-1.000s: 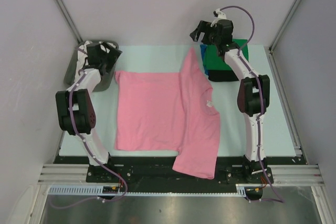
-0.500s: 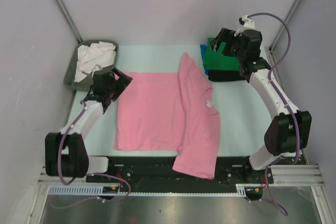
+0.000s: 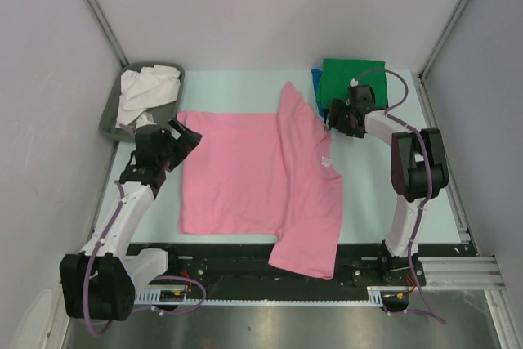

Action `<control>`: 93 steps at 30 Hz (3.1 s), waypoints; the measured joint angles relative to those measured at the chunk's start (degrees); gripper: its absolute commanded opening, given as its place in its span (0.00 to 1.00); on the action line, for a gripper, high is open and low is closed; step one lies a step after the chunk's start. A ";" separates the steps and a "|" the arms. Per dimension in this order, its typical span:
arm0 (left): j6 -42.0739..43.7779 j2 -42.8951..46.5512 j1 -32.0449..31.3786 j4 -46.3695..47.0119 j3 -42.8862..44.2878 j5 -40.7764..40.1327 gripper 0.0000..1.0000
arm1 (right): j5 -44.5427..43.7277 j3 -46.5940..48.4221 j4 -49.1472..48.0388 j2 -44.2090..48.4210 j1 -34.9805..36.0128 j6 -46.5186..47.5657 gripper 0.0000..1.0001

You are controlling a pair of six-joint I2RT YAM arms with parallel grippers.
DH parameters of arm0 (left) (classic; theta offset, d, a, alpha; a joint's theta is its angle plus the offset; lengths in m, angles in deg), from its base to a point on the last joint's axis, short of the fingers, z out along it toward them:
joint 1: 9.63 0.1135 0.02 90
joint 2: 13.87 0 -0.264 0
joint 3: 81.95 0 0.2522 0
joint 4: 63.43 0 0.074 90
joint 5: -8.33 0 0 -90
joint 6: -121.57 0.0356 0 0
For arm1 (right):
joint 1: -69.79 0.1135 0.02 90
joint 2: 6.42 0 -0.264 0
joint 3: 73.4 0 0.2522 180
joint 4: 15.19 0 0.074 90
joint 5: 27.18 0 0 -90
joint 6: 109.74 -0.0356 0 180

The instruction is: Fold and stack the t-shirts

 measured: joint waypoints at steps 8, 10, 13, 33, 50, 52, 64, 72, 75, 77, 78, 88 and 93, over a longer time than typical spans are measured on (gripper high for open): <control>0.02 0.20 0.02 -0.46 -3.80 0.28 1.00 | 5.64 -0.26 -3.96 -4.26 -4.42 -3.19 0.81; 0.00 0.02 0.02 -0.20 -3.91 0.50 1.00 | 6.75 -0.26 -5.27 -4.74 -4.39 -3.78 0.80; -0.02 -0.46 0.02 0.70 -4.04 0.70 1.00 | 8.48 -0.11 -7.28 -6.05 -3.96 -4.70 0.78; -0.09 -1.25 1.53 3.19 -7.39 2.84 1.00 | 10.80 0.33 -9.09 -8.41 -0.61 -5.70 0.23; -0.07 1.44 2.08 3.37 -8.74 4.57 1.00 | 5.35 1.03 -6.43 -8.46 -1.97 -5.62 0.00; -0.07 2.05 2.08 3.28 -8.74 4.72 1.00 | 3.80 1.07 -5.75 -8.24 -3.80 -6.34 0.00; 0.02 6.10 3.91 0.07 -8.74 5.01 1.00 | -2.36 1.07 -0.22 -6.25 -7.69 -9.31 0.76; 2.12 7.65 3.93 -4.42 -8.72 7.74 1.00 | -8.28 0.02 3.32 1.05 -4.20 -7.61 1.00; 4.04 7.58 3.93 -9.09 -8.52 8.26 1.00 | -10.10 -0.31 4.72 7.82 -0.50 -6.73 1.00; 4.37 7.96 3.93 -12.39 -8.55 8.57 1.00 | -10.97 -0.28 4.96 13.29 2.38 -6.27 1.00; 4.37 8.41 3.91 -14.14 -8.55 8.50 1.00 | -11.50 -0.26 5.07 16.17 3.91 -5.99 1.00; 2.01 12.52 -2.49 -27.56 -8.81 3.45 1.00 | -15.76 -1.99 6.84 28.33 19.28 -4.15 1.00; -2.29 8.09 -5.29 -35.85 -7.48 -1.01 1.00 | -16.65 -6.36 8.17 28.89 22.95 -4.17 1.00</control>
